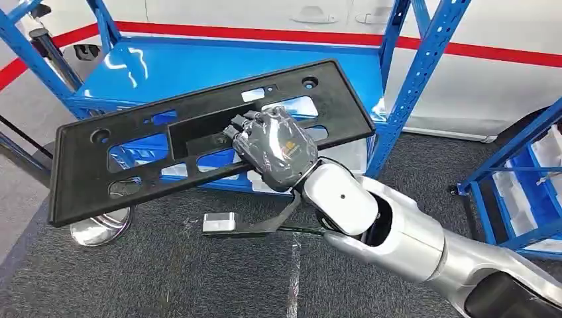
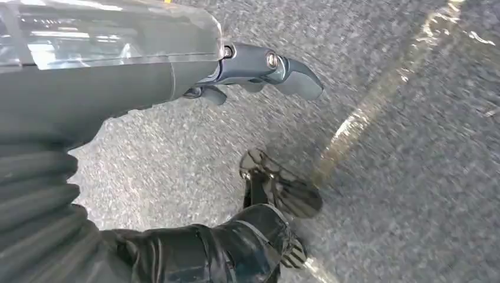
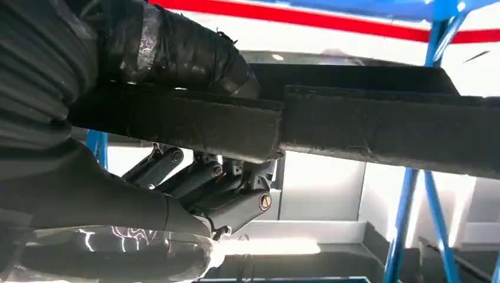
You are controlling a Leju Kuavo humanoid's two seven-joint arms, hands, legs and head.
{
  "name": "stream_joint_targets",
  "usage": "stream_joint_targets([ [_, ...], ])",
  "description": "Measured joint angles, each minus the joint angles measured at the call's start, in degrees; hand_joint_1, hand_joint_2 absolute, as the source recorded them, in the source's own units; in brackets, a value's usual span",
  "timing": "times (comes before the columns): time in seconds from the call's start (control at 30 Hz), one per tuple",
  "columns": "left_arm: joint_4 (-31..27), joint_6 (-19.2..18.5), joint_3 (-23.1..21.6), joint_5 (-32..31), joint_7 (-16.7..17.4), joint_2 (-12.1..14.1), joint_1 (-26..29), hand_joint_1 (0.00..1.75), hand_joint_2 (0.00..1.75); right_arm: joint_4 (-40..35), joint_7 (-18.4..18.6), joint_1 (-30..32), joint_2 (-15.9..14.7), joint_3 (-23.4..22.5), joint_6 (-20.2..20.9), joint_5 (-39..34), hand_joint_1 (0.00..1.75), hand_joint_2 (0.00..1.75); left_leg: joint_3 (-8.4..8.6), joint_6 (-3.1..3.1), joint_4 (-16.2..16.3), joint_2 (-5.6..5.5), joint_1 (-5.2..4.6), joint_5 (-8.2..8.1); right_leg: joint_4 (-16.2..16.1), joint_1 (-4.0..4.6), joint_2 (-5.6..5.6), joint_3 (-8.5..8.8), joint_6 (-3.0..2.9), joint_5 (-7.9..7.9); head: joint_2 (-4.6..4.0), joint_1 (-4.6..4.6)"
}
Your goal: Take the parts from the cabinet and place them on the table.
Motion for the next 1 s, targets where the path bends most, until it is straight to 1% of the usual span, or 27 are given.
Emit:
stream_joint_targets([
  [0.03,0.0,0.0,0.0,0.0,0.0,0.1,0.0,0.00,1.75,0.1,0.0,0.1,0.0,0.0,0.0,0.0,1.75,1.75,2.90,-0.38,-4.1,0.03,0.28,2.15,0.4,-0.29,0.02,-0.86,0.41,0.28,0.00,0.00],
  [0.07,0.0,0.0,0.0,0.0,0.0,0.1,-0.1,0.00,1.75,0.1,0.0,0.0,0.0,0.0,0.0,0.0,1.75,1.75,6.42,-0.91,-9.3,0.03,0.64,3.33,1.1,-0.50,0.03,-1.61,0.77,0.51,0.00,-0.04],
  [0.1,0.0,0.0,0.0,-0.1,0.0,0.0,-0.3,0.00,1.75,0.1,0.0,0.0,0.0,0.0,-0.1,0.0,1.75,1.75,8.36,-1.51,-13.0,-0.18,0.48,0.96,1.4,-0.27,0.05,-2.26,1.17,0.77,0.00,-0.17],
  [0.13,0.0,0.0,0.0,-0.2,0.0,0.2,-0.4,0.00,1.75,0.2,0.0,0.0,0.0,-0.1,-0.1,0.0,1.75,1.75,9.23,-0.41,-14.3,-0.63,-0.03,1.07,1.7,-0.16,0.04,-2.61,1.56,1.06,0.00,-0.24],
  [0.17,0.0,0.0,-0.2,-0.4,0.1,0.2,-0.3,0.00,1.75,0.2,0.0,0.1,0.0,-0.1,-0.1,0.0,1.75,1.75,8.60,0.26,-13.6,-0.60,0.00,1.40,1.6,-0.02,0.10,-2.50,1.90,1.54,0.00,-0.20],
  [0.23,0.0,0.0,-0.4,-0.4,0.1,0.2,-0.3,0.00,1.75,0.3,0.0,0.2,0.0,-0.1,-0.1,0.0,1.75,1.75,8.11,1.13,-13.4,-0.61,-0.24,1.71,1.3,-0.02,0.15,-2.65,2.68,2.41,0.00,-0.13],
  [0.27,0.0,0.0,-0.5,-0.4,0.1,0.2,-0.2,0.00,1.75,0.3,0.0,0.2,-0.1,-0.1,-0.1,0.0,1.75,1.75,7.23,2.22,-14.1,-0.33,0.19,2.41,1.4,-0.18,0.42,-3.06,3.03,2.35,0.00,-0.13],
  [0.3,0.0,-0.1,-0.6,-0.5,0.2,0.2,-0.4,0.00,1.75,0.4,0.0,0.2,-0.1,-0.2,-0.1,-0.1,1.75,1.75,7.11,2.89,-14.0,-0.17,0.01,3.05,2.8,-0.33,0.37,-3.83,3.20,-0.17,0.00,0.00],
  [0.33,0.0,0.0,-0.6,-0.5,0.2,0.2,-0.4,0.00,1.75,0.5,0.0,0.2,-0.1,-0.2,-0.1,-0.2,1.75,1.75,6.37,3.58,-14.0,-0.09,-0.05,3.53,5.9,-0.28,0.38,-4.84,3.18,-3.66,0.00,0.20],
  [0.4,0.0,0.1,-0.7,-0.5,0.3,0.2,-0.4,0.00,1.75,0.5,0.0,0.3,-0.1,-0.2,-0.1,-0.3,1.75,1.75,4.90,4.09,-14.0,-0.07,-0.39,4.77,14.4,-0.05,0.40,-6.99,3.23,-9.59,0.00,0.24],
  [0.43,0.0,0.2,-0.8,-0.5,0.5,0.2,-0.4,0.00,1.75,0.6,0.0,0.3,-0.1,-0.2,0.0,-0.3,1.75,1.75,4.06,4.20,-13.9,-0.05,-0.58,5.27,17.9,0.01,0.39,-7.52,3.16,-10.68,0.00,0.26],
  [0.47,0.0,0.3,-0.8,-0.6,0.6,0.3,-0.4,0.00,1.75,0.7,0.0,0.4,-0.1,-0.2,0.0,-0.4,1.75,1.75,3.40,4.23,-13.8,-0.05,-0.81,5.79,19.1,0.07,0.38,-7.10,2.96,-10.03,0.00,0.20],
  [0.5,0.0,0.4,-0.8,-0.6,0.7,0.3,-0.4,0.00,1.75,0.8,0.0,0.6,-0.1,-0.2,0.0,-0.5,1.75,1.75,2.74,4.24,-13.8,-0.06,-1.05,6.24,17.9,0.22,0.40,-5.44,2.56,-8.34,0.00,0.24],
  [0.53,0.0,0.5,-0.8,-0.7,0.8,0.3,-0.4,0.00,1.75,0.9,0.0,0.7,-0.1,-0.2,0.0,-0.7,1.75,1.75,2.21,4.24,-13.8,-0.11,-1.39,6.71,14.1,0.62,0.40,-2.48,1.81,-6.25,0.00,0.22],
  [0.57,0.0,0.5,-0.8,-0.8,1.0,0.3,-0.4,0.00,1.75,0.9,0.0,0.6,-0.1,-0.2,0.0,-0.9,1.75,1.75,1.88,4.26,-13.8,-0.18,-1.68,7.11,9.3,1.03,0.45,0.92,0.78,-4.88,0.00,0.26],
  [0.6,0.0,0.5,-0.8,-0.9,1.0,0.1,-0.4,0.00,1.75,1.0,0.0,0.6,-0.1,-0.2,0.0,-0.9,1.75,1.75,1.69,4.26,-13.8,-0.13,-1.33,7.44,4.3,1.75,0.65,4.30,-0.56,-4.77,0.00,0.18],
  [0.63,-0.1,0.5,-0.8,-0.9,1.0,0.0,-0.4,0.00,1.75,1.0,0.0,0.5,-0.1,-0.2,0.0,-0.9,1.75,1.75,1.39,3.86,-13.8,-0.17,-1.90,7.81,0.5,2.11,0.31,6.48,-1.09,-6.09,0.00,0.13],
  [0.67,-0.1,0.6,-0.9,-0.9,1.0,0.1,-0.3,0.00,1.75,1.0,0.0,0.5,-0.1,-0.3,0.0,-0.9,1.75,1.75,1.45,3.50,-14.2,-0.12,-1.53,8.42,0.2,2.12,0.22,6.45,-0.42,-5.70,0.00,0.15],
  [0.73,0.0,0.7,-0.9,-0.9,1.0,0.1,-0.4,0.00,1.75,1.1,0.0,0.4,-0.1,-0.3,0.0,-1.0,1.75,1.75,1.43,3.00,-14.9,-0.13,-1.20,9.62,-0.3,2.32,0.38,5.96,-0.56,-4.46,0.00,0.46],
  [0.77,0.1,0.7,-0.9,-0.9,1.1,0.4,0.0,0.00,1.75,1.2,0.0,0.5,-0.1,-0.3,0.0,-1.0,1.75,1.75,1.39,2.67,-15.3,-0.42,-1.79,10.12,-1.8,1.88,0.14,5.70,-0.62,-3.46,0.00,0.61],
  [0.8,0.1,0.7,-0.9,-0.9,1.1,0.4,0.0,0.00,1.75,1.2,0.0,0.6,-0.1,-0.3,0.0,-1.0,1.75,1.75,0.15,2.49,-14.2,-0.42,-1.61,8.55,-2.4,1.44,-0.11,5.70,-0.56,-2.45,0.00,0.52],
  [0.83,0.1,0.7,-0.9,-1.0,1.2,0.3,0.0,0.00,1.75,1.3,0.0,0.5,0.0,-0.3,0.0,-1.0,1.75,1.75,-0.51,2.06,-12.4,-0.38,-1.60,5.70,-2.8,1.20,-0.08,5.14,-0.98,-1.76,0.00,0.33],
  [0.87,0.1,0.7,-0.9,-1.0,1.2,0.4,-0.1,0.00,1.75,1.3,0.0,0.5,0.0,-0.3,0.0,-1.0,1.75,1.75,-1.46,1.54,-8.1,-0.26,-1.41,1.41,-2.8,1.07,-0.18,4.36,-0.92,-1.11,0.00,0.22],
  [0.9,0.1,0.8,-0.9,-1.0,1.2,0.6,-0.1,0.00,1.75,1.3,0.0,0.5,0.0,-0.3,0.0,-1.0,1.75,1.75,-2.15,1.16,-4.3,-0.25,-1.16,-1.28,-2.8,1.01,-0.17,3.70,-0.82,-0.61,0.00,0.33],
  [0.93,0.1,0.8,-0.9,-1.0,1.2,0.7,-0.1,0.00,1.75,1.3,0.0,0.6,0.0,-0.3,0.0,-1.0,1.75,1.75,-2.66,0.82,-0.7,-0.25,-1.01,-2.62,-2.5,0.90,-0.18,2.87,-0.70,-0.15,0.00,0.22],
  [0.97,0.1,0.8,-0.9,-1.0,1.2,0.7,-0.1,0.00,1.75,1.4,0.0,0.7,0.0,-0.3,0.0,-1.0,1.75,1.75,-2.57,0.53,1.6,-0.24,-0.85,-1.95,-2.0,0.71,-0.19,1.91,-0.55,0.30,0.00,0.28],
  [1.0,0.1,0.8,-0.9,-1.0,1.2,0.8,-0.1,0.00,1.75,1.4,0.0,0.8,0.0,-0.3,0.0,-1.0,1.75,1.75,-1.50,0.21,1.6,-0.24,-0.66,-0.05,-1.5,0.48,-0.22,0.95,-0.23,0.59,0.00,0.22],
])
